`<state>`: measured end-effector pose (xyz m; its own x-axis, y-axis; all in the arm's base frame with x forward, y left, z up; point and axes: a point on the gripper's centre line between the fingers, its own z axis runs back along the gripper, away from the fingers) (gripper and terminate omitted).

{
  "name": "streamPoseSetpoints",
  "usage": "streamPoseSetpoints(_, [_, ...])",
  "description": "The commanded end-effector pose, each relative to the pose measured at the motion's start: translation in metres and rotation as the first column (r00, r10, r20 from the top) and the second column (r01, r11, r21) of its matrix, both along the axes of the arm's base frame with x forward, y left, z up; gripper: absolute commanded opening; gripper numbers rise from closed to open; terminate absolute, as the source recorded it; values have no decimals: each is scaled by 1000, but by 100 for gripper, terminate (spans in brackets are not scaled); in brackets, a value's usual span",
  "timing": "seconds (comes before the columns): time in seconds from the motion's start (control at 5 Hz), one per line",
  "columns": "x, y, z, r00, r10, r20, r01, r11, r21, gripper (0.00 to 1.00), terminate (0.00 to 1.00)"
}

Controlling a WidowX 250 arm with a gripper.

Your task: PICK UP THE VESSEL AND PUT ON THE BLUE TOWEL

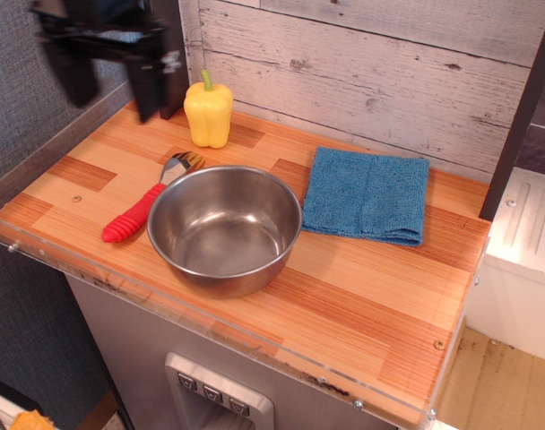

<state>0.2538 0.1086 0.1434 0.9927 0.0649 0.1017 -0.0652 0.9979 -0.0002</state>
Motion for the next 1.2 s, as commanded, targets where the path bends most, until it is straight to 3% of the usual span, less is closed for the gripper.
streamPoseSetpoints(0.0, [-4,0,-17,997,-72,-30,74,994,83,100,0])
streamPoseSetpoints(0.6, [1,-2,-62,995,3,-101,0,999,33,100,0])
streamPoseSetpoints(0.8, [3,1,-81,990,46,-134,-41,998,39,100,0])
streamPoseSetpoints(1.0, [8,-3,-95,989,24,-145,-12,996,83,100,0])
